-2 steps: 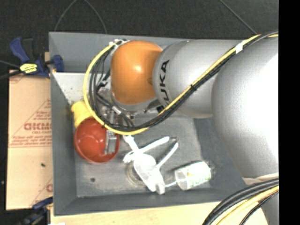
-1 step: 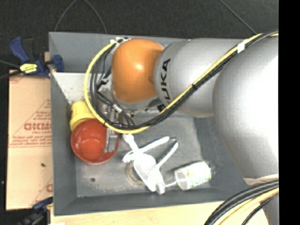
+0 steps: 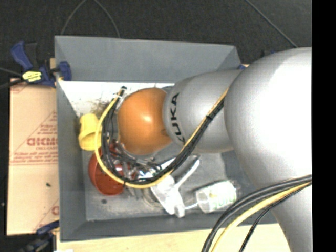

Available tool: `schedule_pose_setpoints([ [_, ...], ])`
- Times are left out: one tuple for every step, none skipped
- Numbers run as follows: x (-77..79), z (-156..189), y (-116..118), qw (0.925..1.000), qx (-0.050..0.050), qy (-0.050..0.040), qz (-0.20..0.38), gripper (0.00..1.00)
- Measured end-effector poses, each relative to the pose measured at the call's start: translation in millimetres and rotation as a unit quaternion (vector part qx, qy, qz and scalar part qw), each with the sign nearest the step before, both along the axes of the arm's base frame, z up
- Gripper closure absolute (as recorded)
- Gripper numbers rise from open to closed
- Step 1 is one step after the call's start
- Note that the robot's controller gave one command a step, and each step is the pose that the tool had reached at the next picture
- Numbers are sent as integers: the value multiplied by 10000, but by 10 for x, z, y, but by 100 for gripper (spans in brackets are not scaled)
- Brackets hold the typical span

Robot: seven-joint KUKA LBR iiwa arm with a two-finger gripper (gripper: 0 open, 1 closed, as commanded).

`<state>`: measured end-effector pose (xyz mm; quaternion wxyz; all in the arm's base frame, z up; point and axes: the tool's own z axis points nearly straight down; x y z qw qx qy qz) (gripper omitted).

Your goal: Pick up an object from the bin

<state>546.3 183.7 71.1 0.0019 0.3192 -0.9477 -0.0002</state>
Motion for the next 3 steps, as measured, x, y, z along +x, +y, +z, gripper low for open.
schedule_pose_setpoints([
  [-2, 338, -69, 9794, 25, -52, -2020, 0],
  [516, 315, -159, 9902, 26, -32, 1396, 0],
  [648, 99, -171, 9998, 8, 92, -190, 0],
])
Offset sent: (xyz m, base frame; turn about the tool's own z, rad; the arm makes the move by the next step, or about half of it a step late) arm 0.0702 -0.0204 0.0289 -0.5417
